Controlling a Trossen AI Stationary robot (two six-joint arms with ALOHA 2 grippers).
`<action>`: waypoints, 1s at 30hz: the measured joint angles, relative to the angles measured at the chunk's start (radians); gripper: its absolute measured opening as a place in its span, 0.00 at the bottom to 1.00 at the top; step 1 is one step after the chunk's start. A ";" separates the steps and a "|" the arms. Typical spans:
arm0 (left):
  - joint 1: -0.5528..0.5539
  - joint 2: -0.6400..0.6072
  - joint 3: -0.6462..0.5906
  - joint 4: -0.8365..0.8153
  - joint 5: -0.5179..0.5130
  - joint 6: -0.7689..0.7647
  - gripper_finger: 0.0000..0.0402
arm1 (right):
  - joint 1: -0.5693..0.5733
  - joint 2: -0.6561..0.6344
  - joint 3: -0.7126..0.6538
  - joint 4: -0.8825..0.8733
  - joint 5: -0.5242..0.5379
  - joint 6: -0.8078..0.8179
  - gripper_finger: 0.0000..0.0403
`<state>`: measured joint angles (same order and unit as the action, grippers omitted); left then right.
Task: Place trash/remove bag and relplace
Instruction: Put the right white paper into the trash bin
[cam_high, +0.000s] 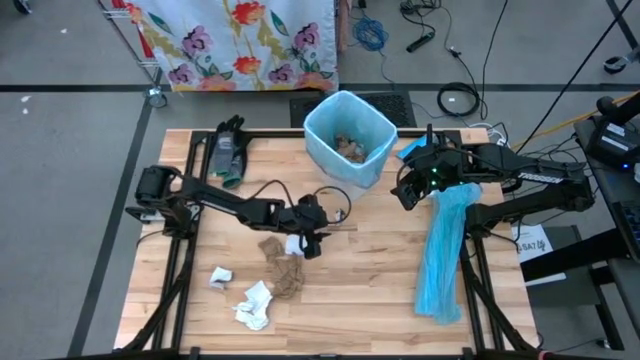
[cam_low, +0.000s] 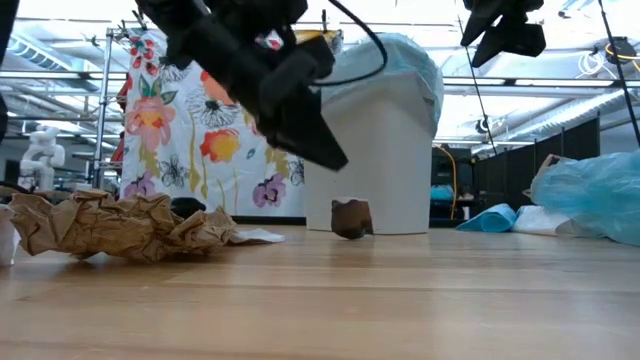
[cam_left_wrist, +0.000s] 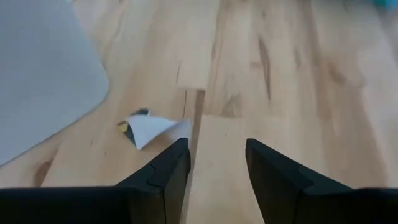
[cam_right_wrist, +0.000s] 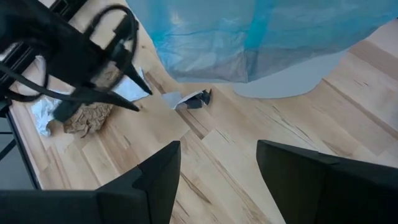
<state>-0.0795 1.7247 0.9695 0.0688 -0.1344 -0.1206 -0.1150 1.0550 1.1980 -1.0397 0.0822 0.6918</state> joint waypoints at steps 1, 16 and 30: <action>0.000 0.013 0.000 0.001 -0.011 0.006 0.40 | 0.000 0.000 0.000 0.000 0.000 0.000 0.50; 0.000 0.141 0.011 0.129 -0.078 0.157 0.40 | 0.000 0.000 0.000 -0.003 -0.001 -0.016 0.50; 0.026 0.184 0.105 0.029 -0.091 0.034 0.03 | 0.000 0.000 0.000 -0.005 -0.002 -0.023 0.50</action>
<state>-0.0539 1.9088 1.0744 0.0977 -0.2250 -0.0867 -0.1150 1.0550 1.1980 -1.0450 0.0807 0.6689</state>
